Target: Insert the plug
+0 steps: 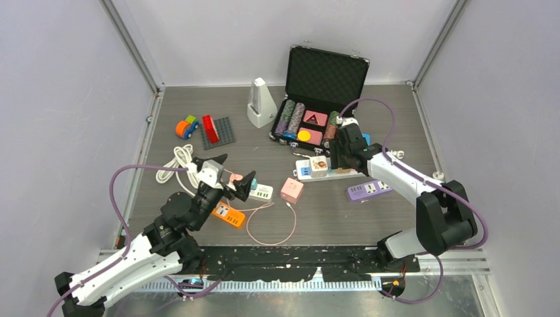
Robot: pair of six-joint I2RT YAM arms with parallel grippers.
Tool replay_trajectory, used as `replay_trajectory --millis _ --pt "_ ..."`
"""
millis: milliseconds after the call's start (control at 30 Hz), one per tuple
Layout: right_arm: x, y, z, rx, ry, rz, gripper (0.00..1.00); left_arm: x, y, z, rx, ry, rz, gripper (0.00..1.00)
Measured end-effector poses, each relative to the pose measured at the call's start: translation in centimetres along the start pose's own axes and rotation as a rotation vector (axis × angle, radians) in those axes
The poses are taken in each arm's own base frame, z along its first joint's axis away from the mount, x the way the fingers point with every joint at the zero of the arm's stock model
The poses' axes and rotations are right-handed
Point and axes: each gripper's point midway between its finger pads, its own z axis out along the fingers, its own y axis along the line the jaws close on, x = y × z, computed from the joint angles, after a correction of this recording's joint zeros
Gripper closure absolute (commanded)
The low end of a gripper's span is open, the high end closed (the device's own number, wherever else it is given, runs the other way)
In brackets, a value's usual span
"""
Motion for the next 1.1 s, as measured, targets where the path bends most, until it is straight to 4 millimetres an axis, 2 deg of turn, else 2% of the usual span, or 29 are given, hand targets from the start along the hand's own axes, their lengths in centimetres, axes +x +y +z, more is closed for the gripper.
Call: replay_trajectory --millis 367,533,767,833,900,933,967,1000,1067,1100 --pt "1.1 0.1 -0.1 0.039 -0.053 0.113 0.95 0.3 -0.1 0.1 0.001 0.012 0.005 0.01" --pt "1.6 0.6 1.0 0.064 -0.052 0.181 0.95 0.4 -0.1 0.3 0.001 0.019 0.013 0.01" --pt "2.0 1.6 1.1 0.127 -0.086 0.228 0.95 0.8 -0.1 0.3 0.002 0.031 0.024 0.01" --pt "2.0 1.9 1.0 0.136 -0.095 0.243 0.92 0.7 -0.1 0.2 0.001 0.029 0.023 0.01" --pt "2.1 2.2 0.9 0.143 -0.104 0.262 0.76 0.4 0.0 0.0 0.001 0.019 0.019 0.01" --pt "2.0 2.2 0.8 0.147 -0.111 0.269 0.60 0.2 0.1 -0.1 0.001 0.012 0.016 0.01" --pt "1.8 2.3 0.6 0.149 -0.116 0.275 0.52 0.1 0.1 -0.1 0.000 0.007 0.014 0.01" --pt "1.8 2.3 0.5 0.152 -0.115 0.279 0.38 0.0 0.1 -0.2 0.000 0.005 0.013 0.01" --pt "1.8 2.4 0.3 0.154 -0.101 0.288 0.25 0.0 0.1 -0.2 0.000 0.004 0.013 0.01" --pt "1.8 2.4 0.1 0.153 -0.090 0.291 0.23 0.0 0.1 -0.2 0.000 0.006 0.014 0.01"
